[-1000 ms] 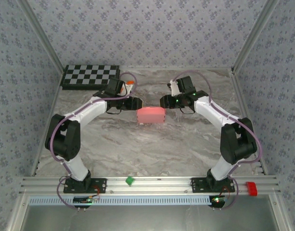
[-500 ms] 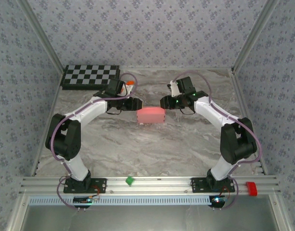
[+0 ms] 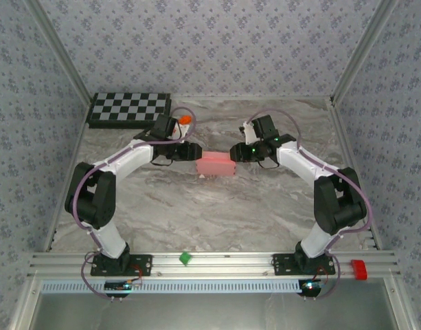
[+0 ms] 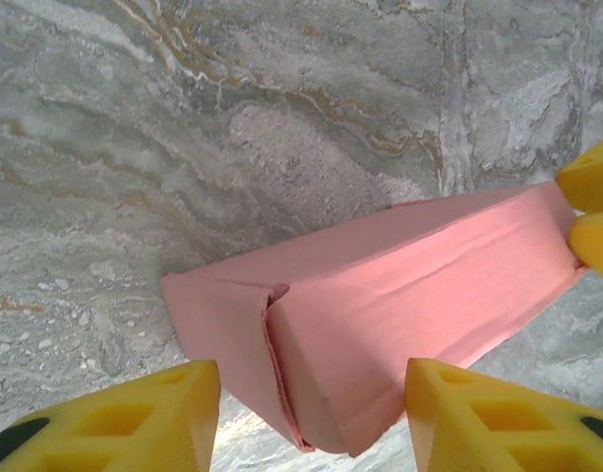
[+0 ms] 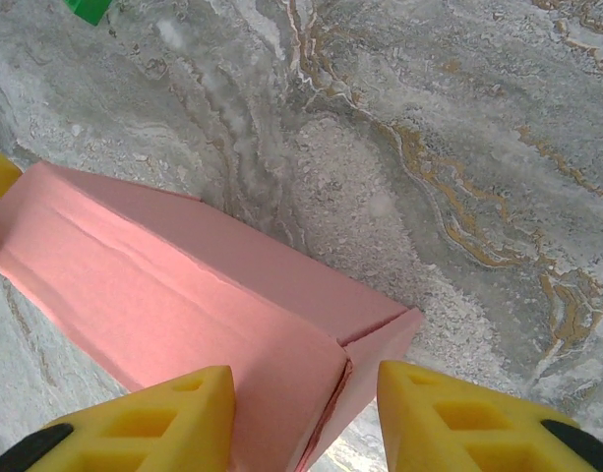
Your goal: Fold the paper box
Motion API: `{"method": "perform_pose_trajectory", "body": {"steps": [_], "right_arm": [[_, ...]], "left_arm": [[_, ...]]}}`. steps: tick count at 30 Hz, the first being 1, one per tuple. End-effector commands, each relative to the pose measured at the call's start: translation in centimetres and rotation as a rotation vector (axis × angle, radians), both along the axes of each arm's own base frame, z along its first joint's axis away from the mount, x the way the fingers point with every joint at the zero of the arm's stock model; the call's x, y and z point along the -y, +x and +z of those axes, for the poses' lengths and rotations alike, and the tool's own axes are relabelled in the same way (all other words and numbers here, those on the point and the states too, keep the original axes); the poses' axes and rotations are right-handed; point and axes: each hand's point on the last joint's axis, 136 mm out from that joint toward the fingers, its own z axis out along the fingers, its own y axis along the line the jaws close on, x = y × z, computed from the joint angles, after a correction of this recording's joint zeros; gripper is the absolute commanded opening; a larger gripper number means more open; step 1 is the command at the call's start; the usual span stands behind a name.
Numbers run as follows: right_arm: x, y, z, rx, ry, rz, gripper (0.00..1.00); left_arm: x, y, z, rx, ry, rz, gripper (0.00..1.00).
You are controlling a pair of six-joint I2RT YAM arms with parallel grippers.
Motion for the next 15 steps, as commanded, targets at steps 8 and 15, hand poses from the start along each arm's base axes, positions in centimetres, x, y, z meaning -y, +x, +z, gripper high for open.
{"method": "perform_pose_trajectory", "body": {"steps": [8,15], "right_arm": [[0.5,-1.3,-2.5,-0.075,-0.027,0.008,0.43],[0.5,-1.5,-3.7,-0.098,-0.049,0.014,0.43]], "left_arm": [[-0.3,-1.2,-1.9,-0.056,0.021,-0.007,0.51],[-1.1,-2.0,-3.6,-0.082,0.064,0.004,0.51]]}}
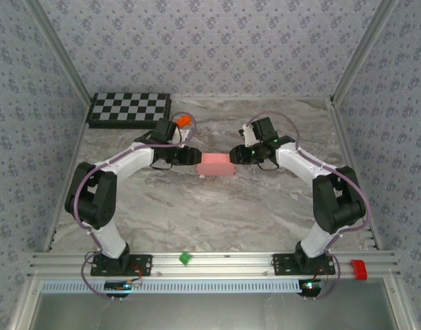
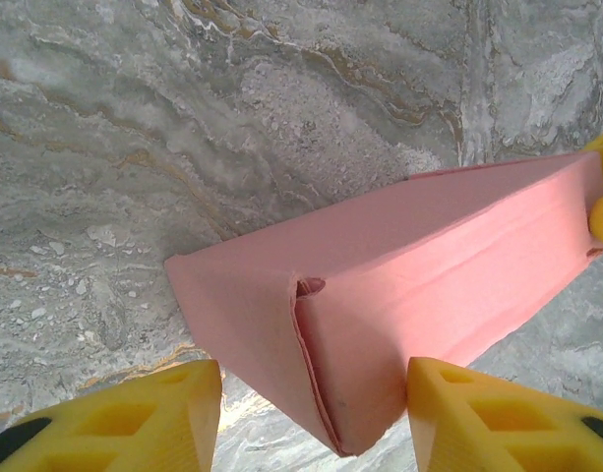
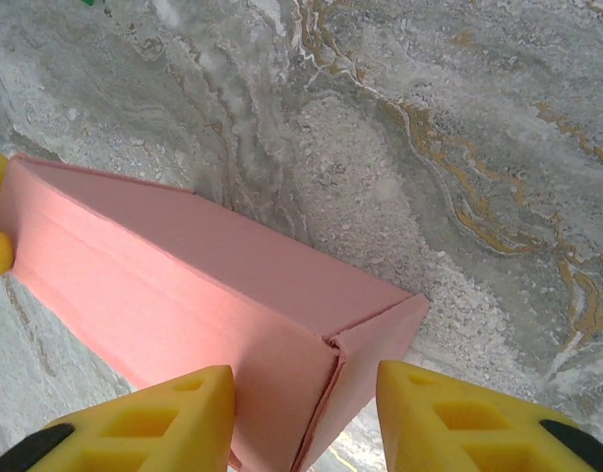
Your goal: Fold the paper box
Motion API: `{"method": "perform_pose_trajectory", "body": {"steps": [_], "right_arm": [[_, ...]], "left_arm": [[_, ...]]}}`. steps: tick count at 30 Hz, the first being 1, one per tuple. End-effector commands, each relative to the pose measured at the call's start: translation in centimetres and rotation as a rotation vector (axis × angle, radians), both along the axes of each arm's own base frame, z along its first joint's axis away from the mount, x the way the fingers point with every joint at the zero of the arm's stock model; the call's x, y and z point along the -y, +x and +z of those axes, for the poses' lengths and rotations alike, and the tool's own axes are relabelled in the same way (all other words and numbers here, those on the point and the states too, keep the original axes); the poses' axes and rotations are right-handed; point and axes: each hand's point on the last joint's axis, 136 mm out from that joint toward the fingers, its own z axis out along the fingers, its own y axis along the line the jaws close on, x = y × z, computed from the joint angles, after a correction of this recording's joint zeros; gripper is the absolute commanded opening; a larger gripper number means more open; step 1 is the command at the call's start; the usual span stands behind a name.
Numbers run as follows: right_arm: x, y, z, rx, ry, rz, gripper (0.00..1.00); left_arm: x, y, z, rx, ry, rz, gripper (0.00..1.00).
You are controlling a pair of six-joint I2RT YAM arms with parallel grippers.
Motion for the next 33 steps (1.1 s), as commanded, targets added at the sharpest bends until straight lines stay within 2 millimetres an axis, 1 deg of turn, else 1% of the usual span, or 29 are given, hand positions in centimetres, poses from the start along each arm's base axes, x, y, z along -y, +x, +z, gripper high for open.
{"method": "perform_pose_trajectory", "body": {"steps": [1,6,12,16,18,20,23,27,30,33], "right_arm": [[0.7,-1.3,-2.9,-0.079,-0.063,0.004,0.43],[0.8,-1.3,-3.3,-0.082,-0.085,0.005,0.43],[0.8,-1.0,-3.0,-0.07,-0.097,0.006,0.43],[0.5,-0.7,-2.3,-0.058,-0.09,0.014,0.43],[0.4,-0.4,-1.6,-0.041,-0.085,0.015,0.43],[0.0,0.7,0.4,0.007,-0.065,0.013,0.43],[-0.4,1.4,2.5,0.051,-0.042,0.013,0.47],[-0.4,2.2,4.8,0.101,-0.03,0.011,0.48],[0.2,2.3,6.0,0.137,-0.04,-0.003,0.5],[1.2,1.9,6.3,0.162,-0.059,-0.022,0.51]], "left_arm": [[-0.9,-1.2,-2.1,-0.053,0.058,0.007,0.51],[-1.2,-1.6,-2.5,-0.059,0.07,0.012,0.51],[-1.2,-1.4,-1.9,-0.045,0.066,0.014,0.51],[-1.0,-1.0,-1.1,-0.026,0.056,0.017,0.51],[-0.8,-0.6,-0.2,-0.003,0.041,0.021,0.52],[-0.6,-0.1,0.8,0.022,0.028,0.026,0.53],[-0.2,0.7,2.6,0.062,0.007,0.025,0.55],[0.1,1.7,4.7,0.117,0.0,0.016,0.61],[0.1,2.1,5.9,0.16,0.019,0.0,0.68],[0.0,2.3,6.8,0.234,0.07,-0.041,0.76]]}}
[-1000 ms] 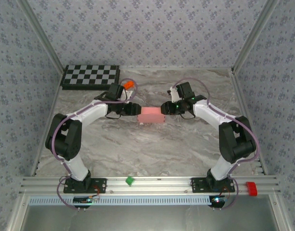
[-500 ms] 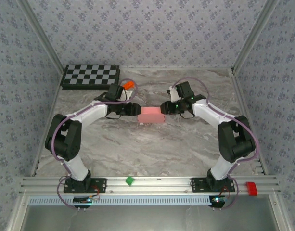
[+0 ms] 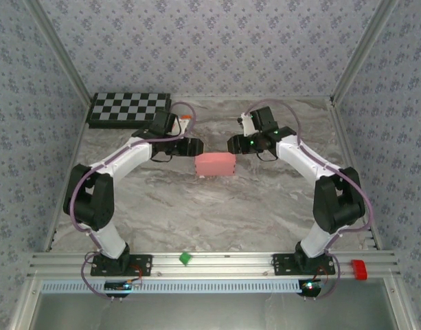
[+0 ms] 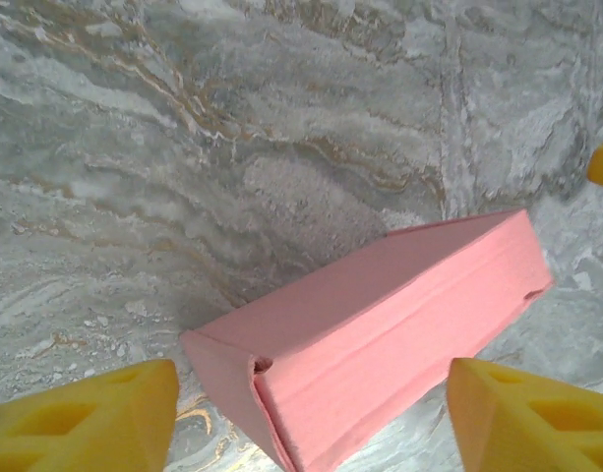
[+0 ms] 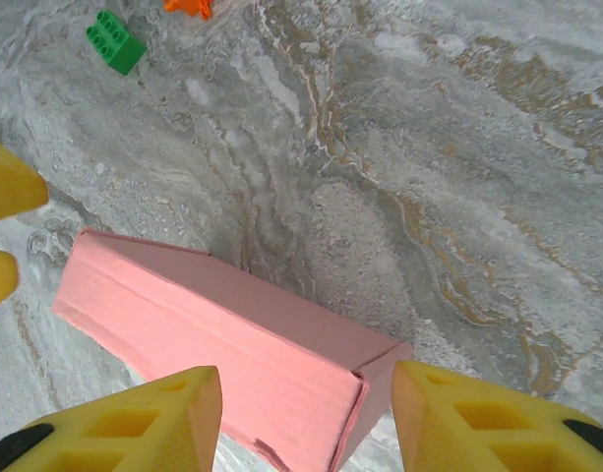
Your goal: Fold the paper box
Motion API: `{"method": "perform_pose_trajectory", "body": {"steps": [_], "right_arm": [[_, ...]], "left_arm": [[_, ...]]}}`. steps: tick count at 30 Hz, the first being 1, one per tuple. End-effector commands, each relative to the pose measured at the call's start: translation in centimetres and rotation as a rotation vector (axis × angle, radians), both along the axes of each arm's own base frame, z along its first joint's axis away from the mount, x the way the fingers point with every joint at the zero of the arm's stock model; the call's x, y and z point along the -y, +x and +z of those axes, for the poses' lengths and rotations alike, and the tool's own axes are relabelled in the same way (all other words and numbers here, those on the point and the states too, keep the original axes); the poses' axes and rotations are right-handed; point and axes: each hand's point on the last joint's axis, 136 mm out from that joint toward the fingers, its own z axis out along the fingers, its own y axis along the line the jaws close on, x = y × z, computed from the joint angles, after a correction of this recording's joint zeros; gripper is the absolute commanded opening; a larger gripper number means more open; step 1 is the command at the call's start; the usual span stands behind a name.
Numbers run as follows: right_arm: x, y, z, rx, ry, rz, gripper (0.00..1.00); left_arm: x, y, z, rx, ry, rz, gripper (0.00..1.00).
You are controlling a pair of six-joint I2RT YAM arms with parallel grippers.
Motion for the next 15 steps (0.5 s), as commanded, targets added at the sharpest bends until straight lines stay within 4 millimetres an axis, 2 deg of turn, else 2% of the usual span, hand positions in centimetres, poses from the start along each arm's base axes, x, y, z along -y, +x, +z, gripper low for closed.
{"method": "perform_pose_trajectory", "body": {"steps": [1,4,6,9,11,15], "right_arm": [[1.7,-0.5,1.7,0.057,-0.034,-0.026,0.51],[3.0,-1.1,1.6,0.067,-0.038,-0.05,0.51],[3.9,-2.2,0.5,0.051,-0.028,-0.064,0.52],[5.3,-3.2,-0.3,0.05,-0.023,-0.094,0.52],[6.3,-3.9,-0.8,0.049,-0.03,-0.114,0.52],[7.7,-5.3,-1.7,0.038,-0.038,-0.143,0.52]], "left_arm": [[-0.1,0.0,2.9,0.119,0.075,-0.051,0.78],[-0.5,0.3,3.3,0.193,0.189,-0.081,0.83],[-0.3,0.4,3.7,0.239,0.24,-0.126,0.84],[0.2,0.5,4.4,0.302,0.258,-0.208,0.85],[0.8,0.2,4.7,0.351,0.259,-0.289,0.85],[2.4,-1.7,4.3,0.452,0.25,-0.557,0.85]]}}
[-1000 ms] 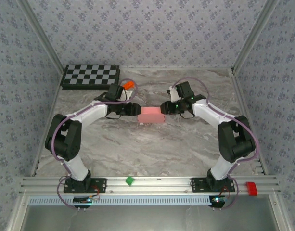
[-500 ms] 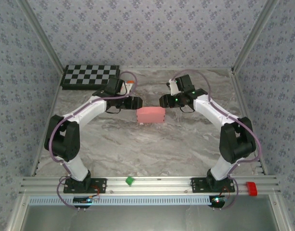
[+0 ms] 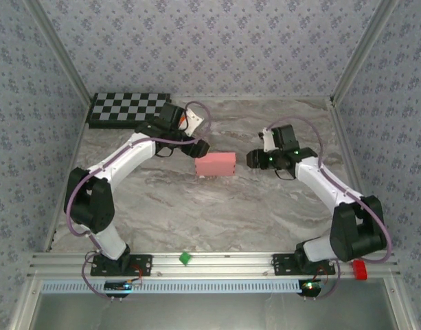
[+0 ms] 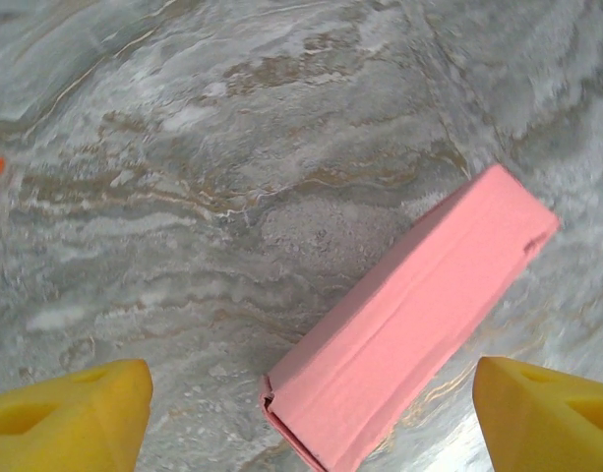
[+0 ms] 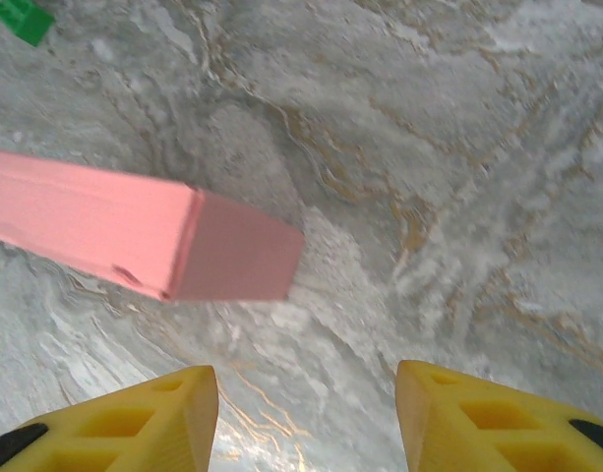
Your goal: Fold the paper box
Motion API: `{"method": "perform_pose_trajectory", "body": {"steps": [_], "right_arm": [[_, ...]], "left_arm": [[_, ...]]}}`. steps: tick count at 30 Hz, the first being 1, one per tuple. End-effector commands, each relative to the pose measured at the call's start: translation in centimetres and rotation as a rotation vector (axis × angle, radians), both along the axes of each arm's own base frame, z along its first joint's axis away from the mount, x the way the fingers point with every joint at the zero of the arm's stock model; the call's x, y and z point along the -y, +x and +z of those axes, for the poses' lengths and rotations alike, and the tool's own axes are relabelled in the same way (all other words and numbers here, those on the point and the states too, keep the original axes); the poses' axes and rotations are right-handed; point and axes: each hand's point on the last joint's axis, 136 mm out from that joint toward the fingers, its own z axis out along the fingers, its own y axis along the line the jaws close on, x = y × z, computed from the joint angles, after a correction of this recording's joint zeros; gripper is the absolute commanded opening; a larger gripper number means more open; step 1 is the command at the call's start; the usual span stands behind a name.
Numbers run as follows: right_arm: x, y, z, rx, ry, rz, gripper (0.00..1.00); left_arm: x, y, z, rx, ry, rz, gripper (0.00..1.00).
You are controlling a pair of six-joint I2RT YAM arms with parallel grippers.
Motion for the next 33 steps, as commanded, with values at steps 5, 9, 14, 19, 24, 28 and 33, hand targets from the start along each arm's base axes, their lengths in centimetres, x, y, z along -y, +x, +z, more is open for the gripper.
{"method": "perform_pose_trajectory", "body": {"steps": [5,9,14,19,24,28,33], "right_arm": [[1.8,-1.3,-0.5,0.021,-0.01,-0.042,0.53],[2.2,-1.8,-1.0,0.009,-0.015,-0.052,0.53],[2.4,-1.7,-1.1,0.007,-0.007,-0.063,0.53],[2.6,-1.7,-1.2,0.005,-0.003,-0.077,0.53],[2.8,-1.7,-1.4,0.004,0.001,-0.083,0.53],[2.9,-1.9,-1.5,0.001,0.002,-0.088,0.53],[3.1,-2.0,-1.5,-0.001,0.003,-0.094,0.53]], "left_arm": [[1.7,-2.6,0.0,0.137,0.075,-0.437,0.86],[2.3,-3.0,-0.4,0.169,0.088,-0.55,0.88],[2.7,-3.5,-1.9,0.16,0.11,-0.679,0.89],[3.4,-3.3,-3.1,0.159,0.127,-0.725,0.91],[4.1,-2.6,-4.5,0.169,0.156,-0.733,0.91],[4.5,-1.1,-5.5,0.207,0.203,-0.697,0.9],[4.9,-0.9,-6.6,0.192,0.219,-0.686,0.85]]}}
